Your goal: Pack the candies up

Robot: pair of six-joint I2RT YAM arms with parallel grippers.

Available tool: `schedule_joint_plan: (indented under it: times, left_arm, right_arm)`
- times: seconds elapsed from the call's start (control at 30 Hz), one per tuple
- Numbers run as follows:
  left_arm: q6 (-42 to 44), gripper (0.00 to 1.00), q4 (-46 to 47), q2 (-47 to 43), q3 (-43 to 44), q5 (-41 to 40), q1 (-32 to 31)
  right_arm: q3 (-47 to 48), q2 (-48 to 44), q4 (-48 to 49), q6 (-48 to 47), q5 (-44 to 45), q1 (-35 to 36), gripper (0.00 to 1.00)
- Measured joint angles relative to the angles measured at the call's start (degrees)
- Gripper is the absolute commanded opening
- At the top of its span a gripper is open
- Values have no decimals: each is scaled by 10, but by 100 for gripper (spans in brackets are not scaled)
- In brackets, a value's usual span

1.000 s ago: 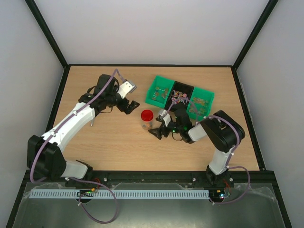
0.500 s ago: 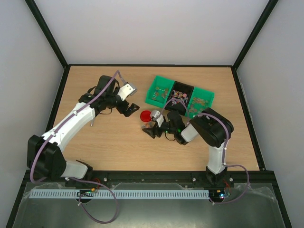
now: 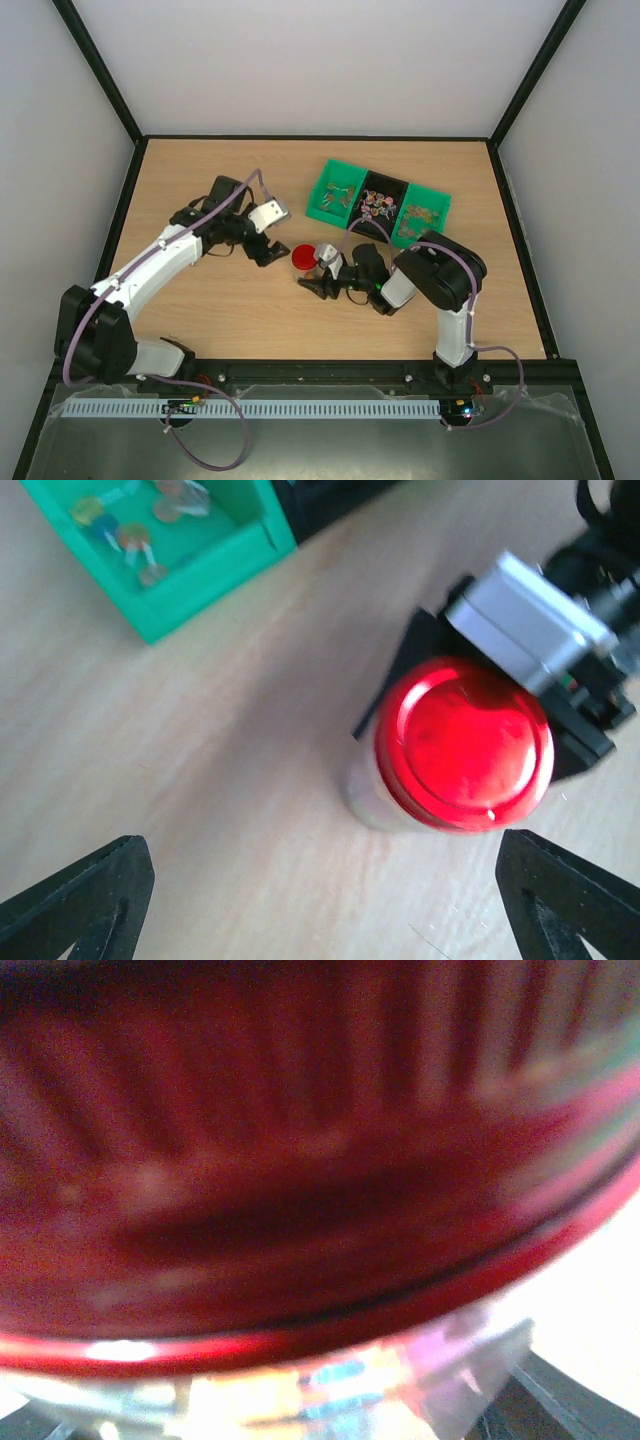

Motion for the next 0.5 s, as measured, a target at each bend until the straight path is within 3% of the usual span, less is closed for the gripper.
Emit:
schedule_joint_plan:
  times: [0.2,0.5]
  left_arm:
    - [35,97,-14,-19,-57,2,-26]
    - [54,97,-5,-38,-81,5,-28]
  right_arm:
    - [-4,-5,1,-2,-15,0,84]
    - [-1,-54,-54,-5,-20,1,82]
